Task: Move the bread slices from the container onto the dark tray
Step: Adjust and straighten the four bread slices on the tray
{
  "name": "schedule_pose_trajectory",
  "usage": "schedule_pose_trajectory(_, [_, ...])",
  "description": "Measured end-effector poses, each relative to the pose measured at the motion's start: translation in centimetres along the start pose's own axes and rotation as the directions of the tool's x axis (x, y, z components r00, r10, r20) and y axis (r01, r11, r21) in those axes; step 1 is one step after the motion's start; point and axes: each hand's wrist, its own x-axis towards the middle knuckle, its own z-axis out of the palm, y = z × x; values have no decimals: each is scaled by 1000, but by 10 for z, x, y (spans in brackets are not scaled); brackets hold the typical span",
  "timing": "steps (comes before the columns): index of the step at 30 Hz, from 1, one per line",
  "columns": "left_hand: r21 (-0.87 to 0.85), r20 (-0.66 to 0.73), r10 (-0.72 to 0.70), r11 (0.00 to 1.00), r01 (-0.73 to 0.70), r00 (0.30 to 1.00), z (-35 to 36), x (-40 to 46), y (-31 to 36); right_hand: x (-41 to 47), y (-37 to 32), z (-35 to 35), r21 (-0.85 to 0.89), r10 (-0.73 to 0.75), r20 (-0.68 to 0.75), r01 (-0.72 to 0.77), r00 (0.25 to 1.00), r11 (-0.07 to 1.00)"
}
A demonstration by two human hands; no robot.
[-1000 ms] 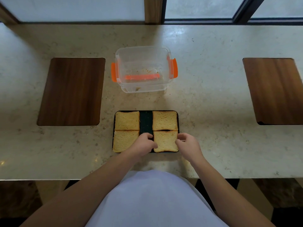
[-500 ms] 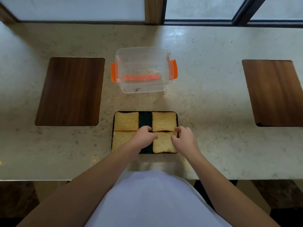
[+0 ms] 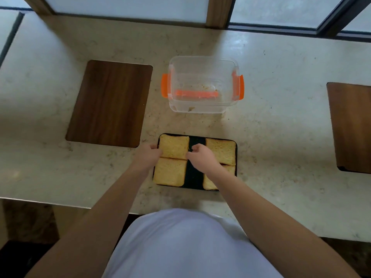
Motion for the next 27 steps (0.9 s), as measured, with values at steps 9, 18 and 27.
schedule_pose_trajectory(9, [-15,51,-79,997,80,996,3,6,5,10,-1,-1,129,80,10,-81,997,988])
schedule_pose_trajectory(18, [0,35,-54,999,54,998,14,11,15,14,-4,3,143,124,26,-127,992,981])
schedule_pose_trajectory(27, [-81,47,-72,994,75,996,31,9,17,14,2,1,188,140,28,-142,990,972])
